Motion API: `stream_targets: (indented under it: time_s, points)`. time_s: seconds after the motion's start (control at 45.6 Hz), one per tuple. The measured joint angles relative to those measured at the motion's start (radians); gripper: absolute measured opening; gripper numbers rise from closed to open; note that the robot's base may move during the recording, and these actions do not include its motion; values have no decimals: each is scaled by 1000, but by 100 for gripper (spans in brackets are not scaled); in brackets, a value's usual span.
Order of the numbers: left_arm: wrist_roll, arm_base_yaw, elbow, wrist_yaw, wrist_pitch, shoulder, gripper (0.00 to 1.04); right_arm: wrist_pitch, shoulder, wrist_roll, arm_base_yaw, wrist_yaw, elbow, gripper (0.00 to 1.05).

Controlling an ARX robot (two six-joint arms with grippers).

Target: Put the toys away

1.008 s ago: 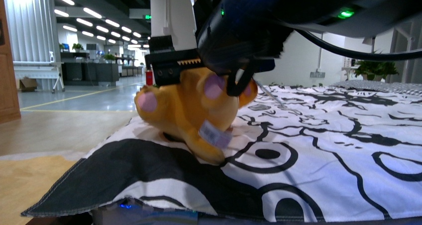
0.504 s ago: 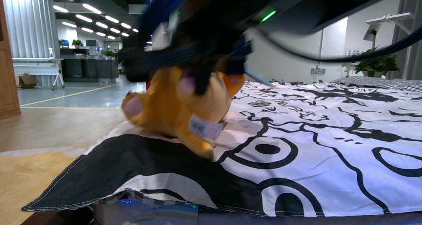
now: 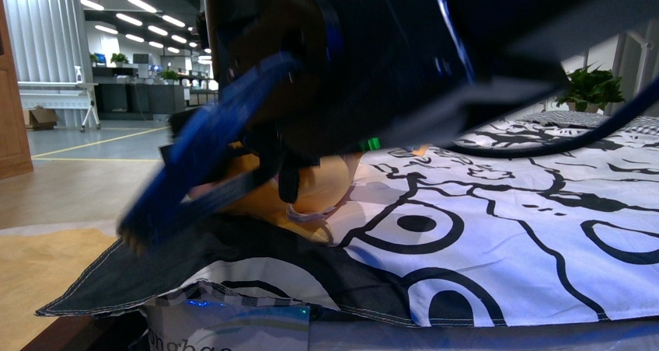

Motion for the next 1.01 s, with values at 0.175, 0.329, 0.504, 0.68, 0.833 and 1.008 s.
stream_targets:
  time_s: [0.175, 0.329, 0.504, 0.68, 0.833, 1.008]
  points:
    - [0, 0, 0, 0, 0, 0, 99, 18, -41, 4, -24, -21, -37, 47]
    - [0, 0, 0, 0, 0, 0, 99, 32, -92, 16, -49, -60, -76, 30]
    - [0, 0, 0, 0, 0, 0, 99, 32, -205, 54, -101, -140, -150, 14]
    - [0, 0, 0, 0, 0, 0, 99, 20, -369, 130, -172, -247, -251, 9]
    - [0, 0, 0, 0, 0, 0, 99, 22, -553, 204, -247, -380, -380, 9]
    - [0, 0, 0, 0, 0, 0, 99, 18, -787, 277, -348, -560, -565, 9]
